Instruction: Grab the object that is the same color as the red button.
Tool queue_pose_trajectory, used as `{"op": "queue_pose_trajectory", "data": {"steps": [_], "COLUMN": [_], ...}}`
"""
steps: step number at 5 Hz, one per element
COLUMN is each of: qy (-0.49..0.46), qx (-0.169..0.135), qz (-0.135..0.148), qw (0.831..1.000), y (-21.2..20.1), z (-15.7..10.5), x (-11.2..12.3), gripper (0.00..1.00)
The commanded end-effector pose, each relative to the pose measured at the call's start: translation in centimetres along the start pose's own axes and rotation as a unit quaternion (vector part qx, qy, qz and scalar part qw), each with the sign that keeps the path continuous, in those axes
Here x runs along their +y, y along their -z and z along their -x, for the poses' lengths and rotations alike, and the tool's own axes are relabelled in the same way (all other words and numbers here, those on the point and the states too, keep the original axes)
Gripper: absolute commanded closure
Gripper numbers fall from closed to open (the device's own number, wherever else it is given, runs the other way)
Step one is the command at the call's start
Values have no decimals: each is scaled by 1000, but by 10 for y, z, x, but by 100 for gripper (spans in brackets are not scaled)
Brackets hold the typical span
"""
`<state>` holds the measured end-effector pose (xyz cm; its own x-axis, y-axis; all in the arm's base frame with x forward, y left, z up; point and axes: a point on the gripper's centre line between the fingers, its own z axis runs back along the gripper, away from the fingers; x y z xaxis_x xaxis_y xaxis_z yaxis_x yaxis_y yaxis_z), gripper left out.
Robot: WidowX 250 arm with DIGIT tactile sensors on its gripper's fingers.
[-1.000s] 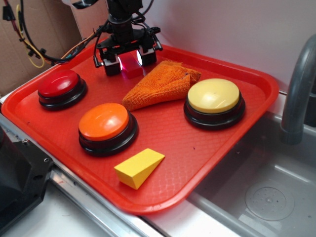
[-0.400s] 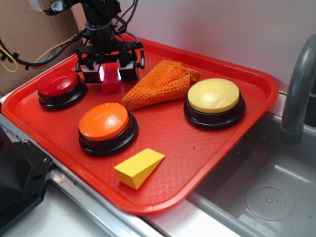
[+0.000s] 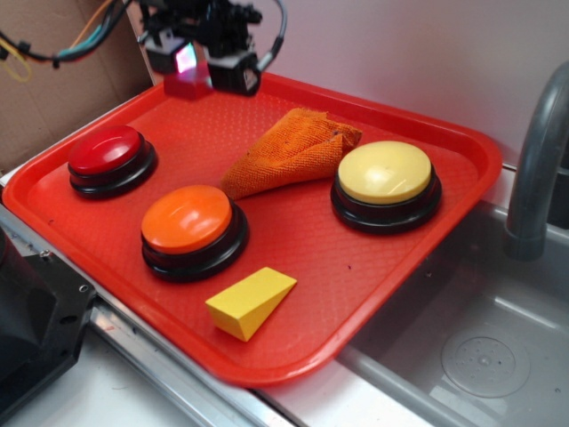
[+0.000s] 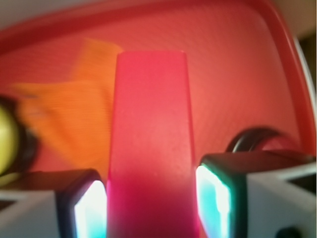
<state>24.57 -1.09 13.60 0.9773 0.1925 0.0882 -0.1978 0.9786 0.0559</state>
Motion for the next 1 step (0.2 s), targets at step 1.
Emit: {"op": "queue_pose_trajectory", "data": {"steps": [1], "qy": [92], "qx": [-72], "qz": [-23], "qw": [993], "y": [-71], "z": [-2], "x": [12], "gripper": [100]}}
